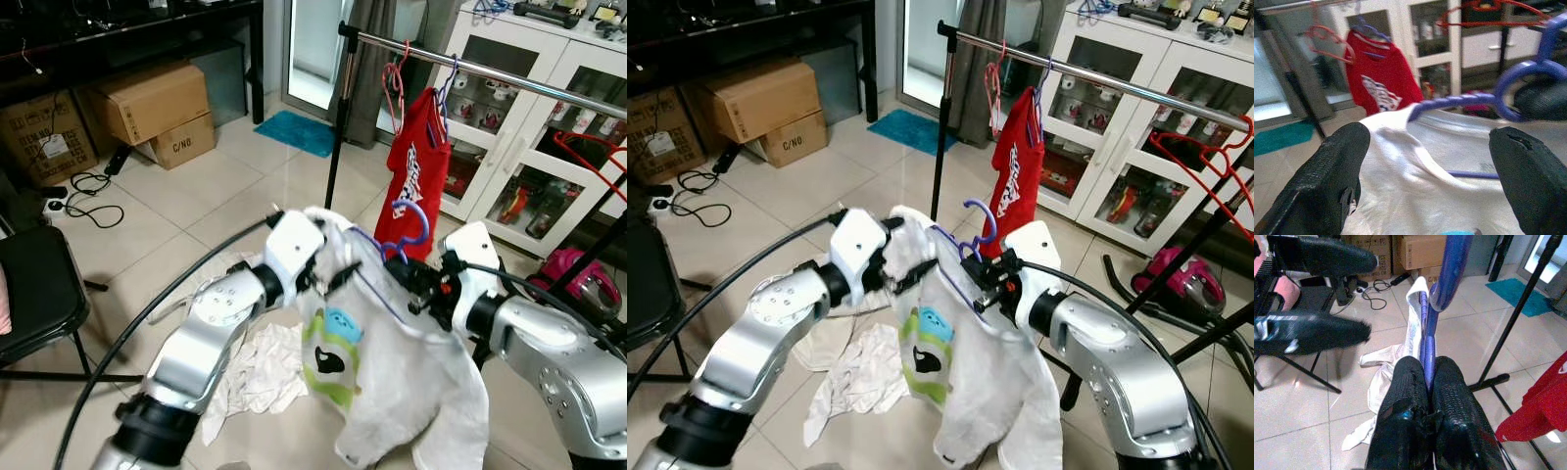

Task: Hang hanger

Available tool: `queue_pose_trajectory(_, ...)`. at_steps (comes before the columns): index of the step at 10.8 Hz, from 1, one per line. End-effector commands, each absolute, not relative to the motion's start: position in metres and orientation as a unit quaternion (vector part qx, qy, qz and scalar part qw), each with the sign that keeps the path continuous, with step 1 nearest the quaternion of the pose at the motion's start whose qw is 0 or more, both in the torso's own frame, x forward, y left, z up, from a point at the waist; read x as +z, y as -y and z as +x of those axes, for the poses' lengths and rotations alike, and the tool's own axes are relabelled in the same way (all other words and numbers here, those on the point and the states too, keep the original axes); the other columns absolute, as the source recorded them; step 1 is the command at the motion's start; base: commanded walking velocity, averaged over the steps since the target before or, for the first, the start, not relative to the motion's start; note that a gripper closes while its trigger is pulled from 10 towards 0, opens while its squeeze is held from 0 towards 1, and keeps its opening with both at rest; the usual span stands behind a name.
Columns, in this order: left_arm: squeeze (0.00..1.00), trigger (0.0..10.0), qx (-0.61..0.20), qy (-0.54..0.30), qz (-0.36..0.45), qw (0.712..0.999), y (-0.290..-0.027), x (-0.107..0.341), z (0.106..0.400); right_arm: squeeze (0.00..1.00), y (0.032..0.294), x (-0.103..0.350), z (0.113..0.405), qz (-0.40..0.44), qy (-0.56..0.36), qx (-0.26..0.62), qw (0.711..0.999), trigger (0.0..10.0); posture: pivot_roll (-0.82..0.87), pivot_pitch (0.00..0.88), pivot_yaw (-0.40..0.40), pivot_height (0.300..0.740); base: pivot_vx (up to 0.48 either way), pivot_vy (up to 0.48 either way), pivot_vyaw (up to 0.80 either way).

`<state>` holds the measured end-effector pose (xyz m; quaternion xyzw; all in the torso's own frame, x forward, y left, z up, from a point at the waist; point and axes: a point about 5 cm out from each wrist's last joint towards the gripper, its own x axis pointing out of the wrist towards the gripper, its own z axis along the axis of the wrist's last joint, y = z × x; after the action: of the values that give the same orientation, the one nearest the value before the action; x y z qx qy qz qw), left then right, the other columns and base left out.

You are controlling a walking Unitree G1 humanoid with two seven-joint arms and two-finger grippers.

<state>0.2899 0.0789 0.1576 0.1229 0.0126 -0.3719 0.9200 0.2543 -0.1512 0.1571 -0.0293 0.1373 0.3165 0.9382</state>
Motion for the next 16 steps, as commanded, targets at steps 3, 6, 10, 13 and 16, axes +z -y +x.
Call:
queue_pose_trajectory(3,0.0,10.0,-0.35,-0.024,0.12,0.929,-0.078,0.155,0.302,0.0,0.146,0.169,0.257,-0.032,-0.112,0.328,0.938,10.0,0.02,0.0,-0.069,0.74,0.0,0.0,0.0)
queue_pose_trajectory(6,0.0,10.0,-0.301,-0.034,0.112,0.947,-0.081,0.149,0.321,0.0,0.141,0.174,0.253,-0.024,-0.099,0.346,0.933,10.0,0.02,0.0,-0.06,0.74,0.0,0.0,0.0)
queue_pose_trajectory(10,0.0,2.8,-0.288,-0.032,0.107,0.951,-0.087,0.146,0.331,0.0,0.141,0.177,0.25,-0.019,-0.093,0.353,0.931,10.0,0.01,0.0,-0.06,0.74,0.0,0.0,0.0)
queue_pose_trajectory(13,0.0,0.0,-0.327,-0.032,0.107,0.938,-0.081,0.144,0.33,0.0,0.141,0.177,0.251,-0.018,-0.093,0.353,0.931,10.0,0.02,0.0,-0.061,0.74,0.0,0.0,0.0)
queue_pose_trajectory(16,0.0,0.0,-0.329,-0.03,0.108,0.938,-0.079,0.144,0.331,0.0,0.142,0.176,0.251,-0.018,-0.093,0.352,0.931,10.0,0.01,0.0,-0.057,0.74,0.0,0.0,0.0)
